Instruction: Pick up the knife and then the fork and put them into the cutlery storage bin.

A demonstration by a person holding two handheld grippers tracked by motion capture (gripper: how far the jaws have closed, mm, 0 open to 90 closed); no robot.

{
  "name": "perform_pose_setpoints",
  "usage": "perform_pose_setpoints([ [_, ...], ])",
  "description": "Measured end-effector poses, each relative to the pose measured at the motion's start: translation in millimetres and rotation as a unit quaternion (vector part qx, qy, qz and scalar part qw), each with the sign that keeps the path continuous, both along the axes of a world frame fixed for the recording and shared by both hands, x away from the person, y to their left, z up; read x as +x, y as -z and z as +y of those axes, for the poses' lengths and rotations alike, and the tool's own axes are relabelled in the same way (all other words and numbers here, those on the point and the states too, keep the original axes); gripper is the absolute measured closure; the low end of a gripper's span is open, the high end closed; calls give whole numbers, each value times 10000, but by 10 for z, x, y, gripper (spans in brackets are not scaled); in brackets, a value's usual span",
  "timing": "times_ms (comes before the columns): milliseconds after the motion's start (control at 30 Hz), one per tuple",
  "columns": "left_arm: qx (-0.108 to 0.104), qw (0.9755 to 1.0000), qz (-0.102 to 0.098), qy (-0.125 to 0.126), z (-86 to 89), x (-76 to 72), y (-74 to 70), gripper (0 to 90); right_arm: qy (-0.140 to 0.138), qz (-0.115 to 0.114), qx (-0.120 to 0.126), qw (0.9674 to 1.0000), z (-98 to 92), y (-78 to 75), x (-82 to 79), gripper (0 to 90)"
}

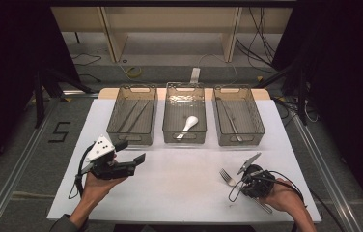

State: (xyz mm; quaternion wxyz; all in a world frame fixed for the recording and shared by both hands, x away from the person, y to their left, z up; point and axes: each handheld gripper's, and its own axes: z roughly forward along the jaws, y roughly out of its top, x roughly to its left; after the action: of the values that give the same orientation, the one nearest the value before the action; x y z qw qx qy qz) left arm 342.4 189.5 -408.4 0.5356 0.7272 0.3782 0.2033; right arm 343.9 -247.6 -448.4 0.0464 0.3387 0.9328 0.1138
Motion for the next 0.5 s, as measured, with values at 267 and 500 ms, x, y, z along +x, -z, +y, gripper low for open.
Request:
perform_pose_setpoints([
  [267, -8, 10000, 4, -9, -1, 0, 2, 193, 35, -202, 135, 9997, -47, -125, -2, 854],
  [500, -39, 10000, -26, -36, 2, -4, -1, 193, 216, -421, 390, 9981, -134, -237, 54, 854],
])
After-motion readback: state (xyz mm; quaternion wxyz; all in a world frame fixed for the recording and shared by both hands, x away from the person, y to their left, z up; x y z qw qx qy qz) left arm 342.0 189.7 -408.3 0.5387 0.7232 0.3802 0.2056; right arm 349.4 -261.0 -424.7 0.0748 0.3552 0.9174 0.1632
